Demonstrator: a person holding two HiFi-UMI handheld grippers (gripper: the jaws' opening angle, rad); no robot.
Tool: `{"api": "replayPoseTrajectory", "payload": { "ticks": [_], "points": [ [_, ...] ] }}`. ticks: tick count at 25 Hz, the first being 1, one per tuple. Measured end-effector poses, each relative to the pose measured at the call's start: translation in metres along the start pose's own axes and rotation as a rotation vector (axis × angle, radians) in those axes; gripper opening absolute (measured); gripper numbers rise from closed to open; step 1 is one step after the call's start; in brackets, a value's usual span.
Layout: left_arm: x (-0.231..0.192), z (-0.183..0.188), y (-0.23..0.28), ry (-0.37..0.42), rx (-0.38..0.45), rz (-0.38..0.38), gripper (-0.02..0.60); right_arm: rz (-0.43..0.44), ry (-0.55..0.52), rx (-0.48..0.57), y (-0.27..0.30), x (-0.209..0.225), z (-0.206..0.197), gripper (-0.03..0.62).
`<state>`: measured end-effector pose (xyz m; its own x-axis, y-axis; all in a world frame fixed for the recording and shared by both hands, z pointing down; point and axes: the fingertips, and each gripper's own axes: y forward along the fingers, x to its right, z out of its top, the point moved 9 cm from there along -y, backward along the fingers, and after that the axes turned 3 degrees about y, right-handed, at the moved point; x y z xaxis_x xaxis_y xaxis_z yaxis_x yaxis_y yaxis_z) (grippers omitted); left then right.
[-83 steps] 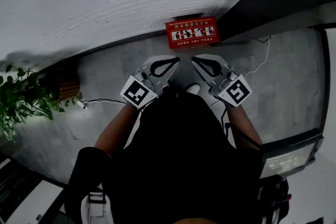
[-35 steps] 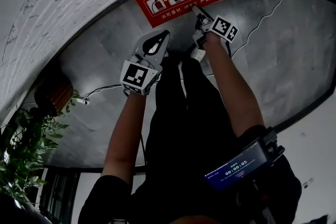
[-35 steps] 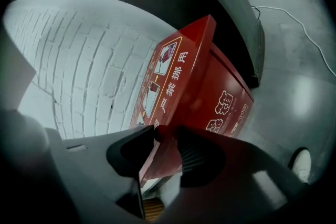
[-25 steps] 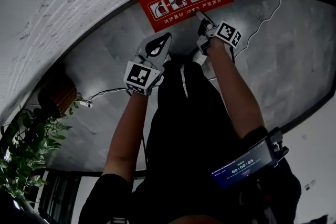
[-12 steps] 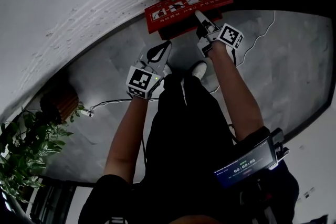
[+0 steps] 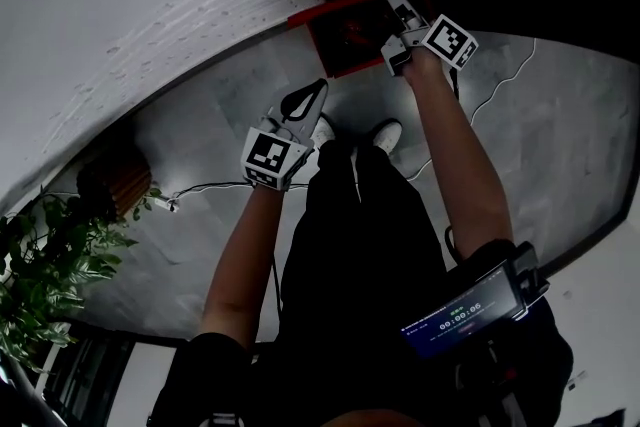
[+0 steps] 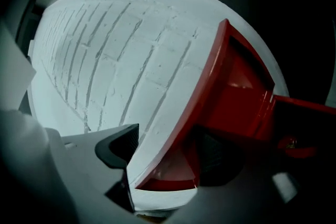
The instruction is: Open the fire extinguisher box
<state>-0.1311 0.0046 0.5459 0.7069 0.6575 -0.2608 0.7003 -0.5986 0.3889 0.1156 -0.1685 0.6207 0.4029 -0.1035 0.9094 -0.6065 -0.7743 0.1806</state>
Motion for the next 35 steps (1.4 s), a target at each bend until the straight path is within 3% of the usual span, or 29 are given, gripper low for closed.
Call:
{"api": "replayPoseTrajectory", "payload": {
  "ticks": [7,14,18,21,26,30,35],
  "points": [
    [0.001,-0.003,-0.005,-0.006,0.005,0.0,0.0,0.014,-0.04,0.022,0.018,-0.006,0.005,0.38],
    [0.0,-0.001,-0.008,-0.006,0.014,0.003,0.0,0.072,-0.07,-0.029,0.01,-0.026,-0.007,0.36],
    [0.002,0.012,-0.009,-0.015,0.043,-0.003,0.0,0.14,-0.236,-0.095,-0.02,-0.06,-0.017,0.224],
    [0.008,0.031,-0.012,0.001,0.073,-0.004,0.0,0.194,-0.395,-0.144,-0.048,-0.093,-0.019,0.015],
    [0.041,0.074,-0.027,-0.017,0.167,-0.052,0.0,0.291,-0.623,-0.213,-0.101,-0.159,-0.02,0.009],
    [0.083,0.106,-0.046,0.015,0.215,-0.105,0.0,0.392,-0.844,-0.259,-0.144,-0.215,-0.025,0.009],
    [0.139,0.151,-0.079,0.074,0.242,-0.113,0.0,0.478,-0.961,-0.294,-0.203,-0.29,-0.021,0.009]
  ]
}}
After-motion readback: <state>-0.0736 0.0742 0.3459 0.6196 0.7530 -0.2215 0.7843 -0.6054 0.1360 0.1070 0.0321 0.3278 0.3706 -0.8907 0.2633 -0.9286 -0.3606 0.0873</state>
